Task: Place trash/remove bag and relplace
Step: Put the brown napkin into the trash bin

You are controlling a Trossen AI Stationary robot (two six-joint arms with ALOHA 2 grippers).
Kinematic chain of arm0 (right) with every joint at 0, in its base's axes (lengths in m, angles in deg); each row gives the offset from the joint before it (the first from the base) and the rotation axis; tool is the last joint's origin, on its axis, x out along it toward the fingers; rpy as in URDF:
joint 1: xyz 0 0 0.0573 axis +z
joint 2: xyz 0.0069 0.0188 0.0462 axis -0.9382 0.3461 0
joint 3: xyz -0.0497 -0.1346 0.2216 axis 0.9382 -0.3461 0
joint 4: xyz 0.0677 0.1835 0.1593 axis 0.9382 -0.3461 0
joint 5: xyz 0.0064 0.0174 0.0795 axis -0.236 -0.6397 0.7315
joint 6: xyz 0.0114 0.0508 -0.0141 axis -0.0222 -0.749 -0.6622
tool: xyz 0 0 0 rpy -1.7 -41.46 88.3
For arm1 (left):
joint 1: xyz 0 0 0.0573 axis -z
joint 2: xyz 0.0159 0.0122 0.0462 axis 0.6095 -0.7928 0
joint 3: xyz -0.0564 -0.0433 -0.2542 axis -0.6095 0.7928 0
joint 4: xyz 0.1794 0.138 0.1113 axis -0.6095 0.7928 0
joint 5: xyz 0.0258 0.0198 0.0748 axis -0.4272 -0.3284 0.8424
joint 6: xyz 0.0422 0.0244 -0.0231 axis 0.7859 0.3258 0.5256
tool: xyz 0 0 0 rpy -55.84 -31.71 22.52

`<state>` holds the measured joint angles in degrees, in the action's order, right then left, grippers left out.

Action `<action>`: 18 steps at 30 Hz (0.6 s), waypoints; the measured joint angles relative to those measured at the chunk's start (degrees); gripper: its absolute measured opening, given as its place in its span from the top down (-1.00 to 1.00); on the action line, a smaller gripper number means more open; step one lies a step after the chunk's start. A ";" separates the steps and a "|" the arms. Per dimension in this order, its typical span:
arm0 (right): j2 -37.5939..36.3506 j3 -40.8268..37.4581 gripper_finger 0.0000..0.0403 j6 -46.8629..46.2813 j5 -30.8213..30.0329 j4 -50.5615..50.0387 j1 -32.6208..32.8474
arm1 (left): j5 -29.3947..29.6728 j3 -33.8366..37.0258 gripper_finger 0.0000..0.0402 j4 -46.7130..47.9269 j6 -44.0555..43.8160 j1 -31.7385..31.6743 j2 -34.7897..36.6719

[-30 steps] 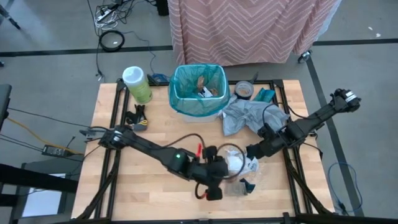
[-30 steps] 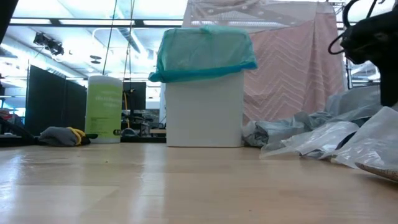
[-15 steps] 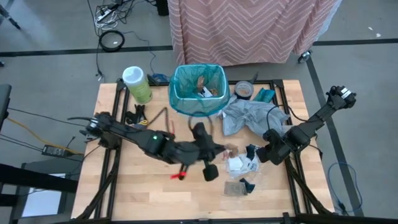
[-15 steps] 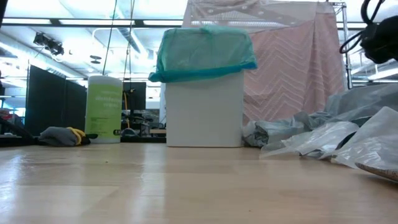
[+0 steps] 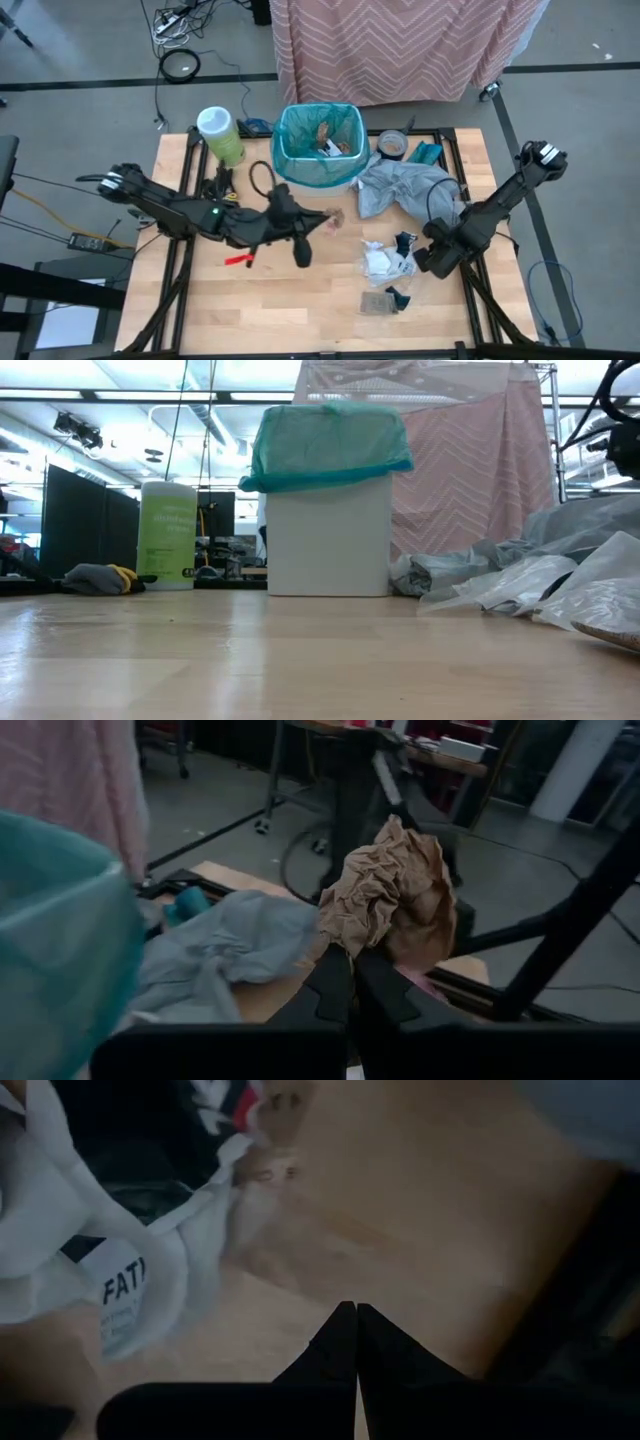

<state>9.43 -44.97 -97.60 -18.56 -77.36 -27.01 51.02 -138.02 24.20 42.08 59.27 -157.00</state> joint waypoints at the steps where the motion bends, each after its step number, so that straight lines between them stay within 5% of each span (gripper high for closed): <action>1: 1.24 0.00 1.00 0.02 -0.02 1.27 0.00 | 0.61 0.97 0.95 0.34 0.00 0.00 0.98; 18: 19.51 2.03 1.00 8.91 0.48 28.27 -8.22 | 4.56 3.24 0.95 6.70 2.24 -1.12 8.21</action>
<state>28.94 -42.95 -88.69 -18.08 -49.09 -35.24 55.58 -134.79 30.90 44.32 58.15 -148.78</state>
